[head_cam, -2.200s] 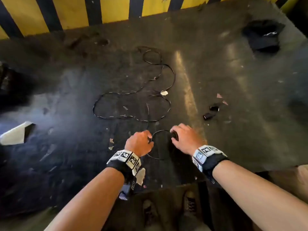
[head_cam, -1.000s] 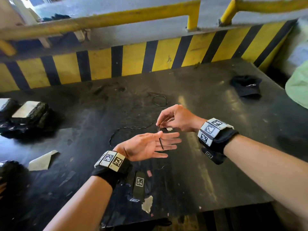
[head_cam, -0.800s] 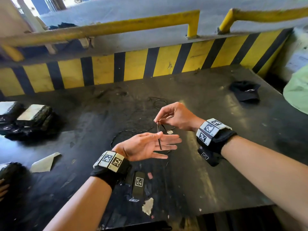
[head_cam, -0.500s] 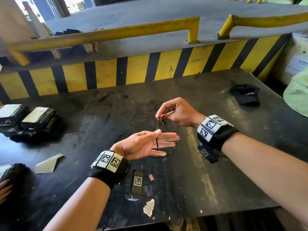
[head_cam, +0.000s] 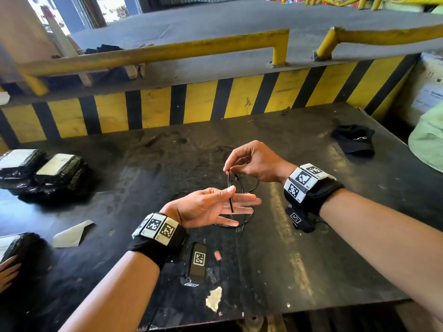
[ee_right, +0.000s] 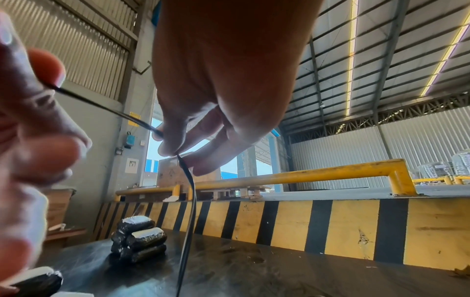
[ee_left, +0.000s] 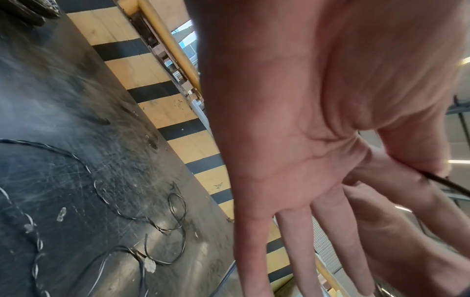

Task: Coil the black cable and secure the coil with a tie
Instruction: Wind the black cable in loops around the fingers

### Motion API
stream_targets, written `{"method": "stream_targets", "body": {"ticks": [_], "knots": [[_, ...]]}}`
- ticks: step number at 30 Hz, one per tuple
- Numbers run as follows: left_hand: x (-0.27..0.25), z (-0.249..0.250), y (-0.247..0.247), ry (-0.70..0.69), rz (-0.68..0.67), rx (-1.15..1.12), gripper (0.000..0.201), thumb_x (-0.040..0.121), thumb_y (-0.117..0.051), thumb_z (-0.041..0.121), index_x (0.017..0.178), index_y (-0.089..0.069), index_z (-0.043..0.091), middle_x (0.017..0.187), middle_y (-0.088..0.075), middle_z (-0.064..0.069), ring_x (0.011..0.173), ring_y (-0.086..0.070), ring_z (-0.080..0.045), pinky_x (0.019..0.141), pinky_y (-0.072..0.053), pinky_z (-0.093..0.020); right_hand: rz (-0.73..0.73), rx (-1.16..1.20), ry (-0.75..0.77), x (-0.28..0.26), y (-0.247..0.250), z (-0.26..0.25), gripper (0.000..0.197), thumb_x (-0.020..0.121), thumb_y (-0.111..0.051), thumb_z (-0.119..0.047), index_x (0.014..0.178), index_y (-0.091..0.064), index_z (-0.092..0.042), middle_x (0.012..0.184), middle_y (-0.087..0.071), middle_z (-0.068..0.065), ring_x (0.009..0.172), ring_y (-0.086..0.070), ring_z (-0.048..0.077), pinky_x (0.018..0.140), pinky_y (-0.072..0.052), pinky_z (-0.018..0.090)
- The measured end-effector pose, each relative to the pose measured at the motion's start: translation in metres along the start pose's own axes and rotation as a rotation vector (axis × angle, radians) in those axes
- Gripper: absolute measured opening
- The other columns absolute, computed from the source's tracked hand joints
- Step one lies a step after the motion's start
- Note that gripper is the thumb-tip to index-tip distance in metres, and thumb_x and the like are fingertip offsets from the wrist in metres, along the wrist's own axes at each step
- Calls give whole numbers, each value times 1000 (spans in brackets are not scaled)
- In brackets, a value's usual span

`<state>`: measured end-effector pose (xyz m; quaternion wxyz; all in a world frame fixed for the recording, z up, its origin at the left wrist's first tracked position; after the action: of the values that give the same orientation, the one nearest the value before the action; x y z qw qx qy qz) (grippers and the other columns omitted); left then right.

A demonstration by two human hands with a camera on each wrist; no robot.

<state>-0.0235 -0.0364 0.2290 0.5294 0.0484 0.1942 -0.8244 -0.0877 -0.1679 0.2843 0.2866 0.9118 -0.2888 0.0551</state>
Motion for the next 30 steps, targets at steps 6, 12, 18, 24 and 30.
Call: {"method": "stream_targets", "body": {"ticks": [6, 12, 18, 24, 30], "knots": [[-2, 6, 3, -79, 6, -118, 51, 101, -48, 47, 140, -60, 15, 155, -47, -19, 147, -40, -35, 123, -23, -57, -25, -15, -166, -12, -7, 41, 11, 81, -83, -9, 92, -83, -11, 89, -81, 8, 85, -77, 24, 82, -60, 45], [-3, 21, 19, -207, 77, -228, 48, 101, -41, 45, 147, -52, 35, 151, -46, -32, 142, -44, -43, 118, -38, -47, -136, 96, -368, -60, -57, 78, 6, 88, -78, -13, 91, -83, -16, 85, -81, 8, 77, -72, 25, 74, -60, 36], [0, 6, 39, -113, 159, -170, 66, 75, -74, 67, 137, -54, 55, 159, -38, -22, 144, -42, -41, 116, -40, -48, -207, -33, -360, -75, -104, 79, 14, 93, -69, -20, 90, -82, -23, 83, -79, 6, 71, -72, 18, 81, -63, 41], [0, -11, 46, -76, 183, -150, 59, 79, -66, 70, 135, -51, 62, 169, -15, -13, 152, -17, -49, 119, -23, -64, -304, -257, -270, -76, -118, 62, 26, 97, -60, -19, 82, -79, -8, 75, -73, -13, 62, -66, -6, 70, -49, 11], [-1, -32, 67, -41, 287, -50, 39, 101, -37, 56, 137, -50, 62, 166, -23, -15, 152, -14, -47, 121, -19, -58, -395, -350, -300, -75, -121, 58, 28, 98, -59, -29, 72, -68, -30, 64, -68, -8, 62, -72, 10, 73, -61, 32]]}}
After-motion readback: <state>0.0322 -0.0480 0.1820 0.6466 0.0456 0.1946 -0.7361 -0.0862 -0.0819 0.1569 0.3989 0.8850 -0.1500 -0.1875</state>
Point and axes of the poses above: each hand's wrist, its own x-axis towards the middle knuckle, its own y-axis out of the back of the hand, z = x × y, the point moved 7 cm from there along x, towards the middle knuckle
